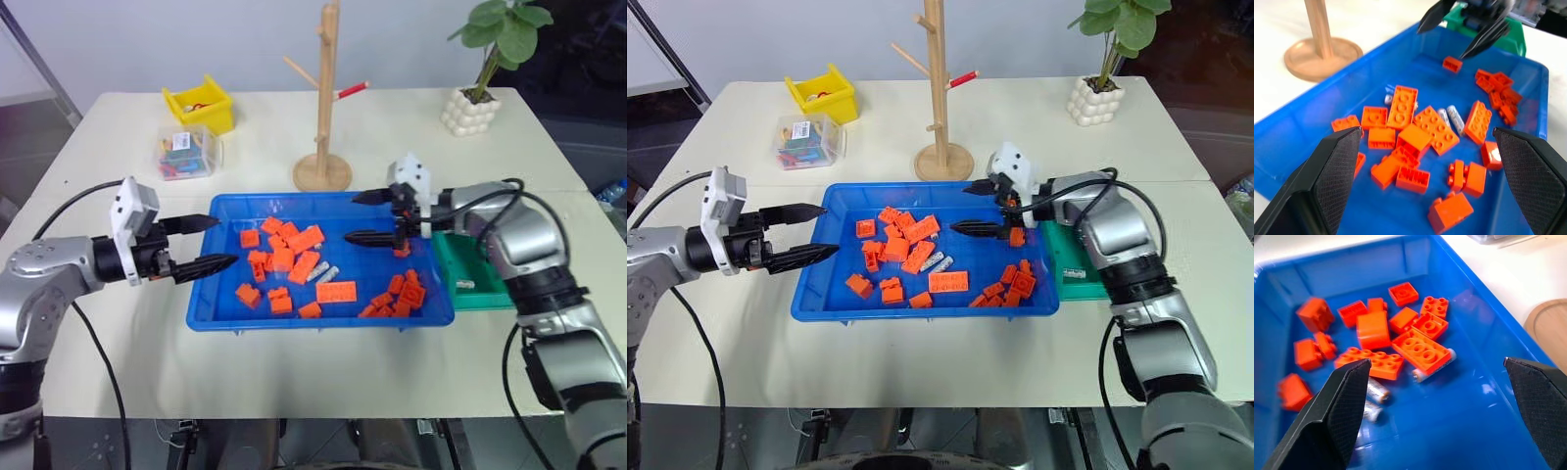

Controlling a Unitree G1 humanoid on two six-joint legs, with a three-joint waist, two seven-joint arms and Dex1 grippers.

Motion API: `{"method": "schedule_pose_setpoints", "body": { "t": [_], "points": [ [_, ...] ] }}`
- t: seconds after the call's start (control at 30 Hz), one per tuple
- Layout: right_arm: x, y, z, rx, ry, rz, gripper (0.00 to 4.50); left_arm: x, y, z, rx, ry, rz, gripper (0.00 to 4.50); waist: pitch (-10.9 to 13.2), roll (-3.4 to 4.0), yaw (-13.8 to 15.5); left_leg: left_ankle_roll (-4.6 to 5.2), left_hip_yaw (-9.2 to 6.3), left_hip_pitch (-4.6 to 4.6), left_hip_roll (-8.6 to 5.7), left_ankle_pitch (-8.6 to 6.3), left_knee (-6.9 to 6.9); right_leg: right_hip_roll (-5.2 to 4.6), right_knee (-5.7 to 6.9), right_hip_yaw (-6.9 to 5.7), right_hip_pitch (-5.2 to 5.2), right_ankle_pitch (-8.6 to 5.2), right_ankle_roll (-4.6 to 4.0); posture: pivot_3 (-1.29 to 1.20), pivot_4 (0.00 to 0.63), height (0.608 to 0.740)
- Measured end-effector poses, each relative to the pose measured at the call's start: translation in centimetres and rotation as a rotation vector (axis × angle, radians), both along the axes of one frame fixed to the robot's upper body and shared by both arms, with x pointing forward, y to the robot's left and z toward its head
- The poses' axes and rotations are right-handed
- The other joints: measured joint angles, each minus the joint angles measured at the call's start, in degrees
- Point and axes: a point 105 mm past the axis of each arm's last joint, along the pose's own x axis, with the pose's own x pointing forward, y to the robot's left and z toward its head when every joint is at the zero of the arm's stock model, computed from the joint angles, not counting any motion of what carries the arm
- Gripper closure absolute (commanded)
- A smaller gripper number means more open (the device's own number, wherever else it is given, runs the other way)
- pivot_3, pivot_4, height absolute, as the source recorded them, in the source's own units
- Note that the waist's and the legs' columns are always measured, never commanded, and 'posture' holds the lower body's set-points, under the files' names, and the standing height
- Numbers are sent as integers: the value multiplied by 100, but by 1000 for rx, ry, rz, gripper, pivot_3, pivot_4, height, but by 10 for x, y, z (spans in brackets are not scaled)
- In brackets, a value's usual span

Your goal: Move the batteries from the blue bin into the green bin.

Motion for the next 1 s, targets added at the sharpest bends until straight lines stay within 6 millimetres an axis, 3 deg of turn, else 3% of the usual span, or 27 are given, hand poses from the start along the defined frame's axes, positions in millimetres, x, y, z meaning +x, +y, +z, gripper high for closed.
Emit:
{"method": "schedule_pose_setpoints", "body": {
  "t": [0.13,0.63,1.0],
  "points": [
    [15,14,-9,-50,-38,33,35,0,-2,1,-19,-15,16,0,0,0,-43,-3,-7,4,1,2,3,6,24,1,-5,-1,-1,0,150,740],
    [21,61,-32,-97,-2,174,35,-3,-8,-3,-59,-5,59,0,0,0,-157,-9,-18,7,3,5,1,15,40,2,-11,-1,-3,0,150,740],
    [23,65,-44,-130,15,180,35,-3,-5,0,-73,-10,82,0,0,0,-168,-12,-19,7,3,7,0,16,42,3,-12,-1,-3,0,150,740]
  ]
}}
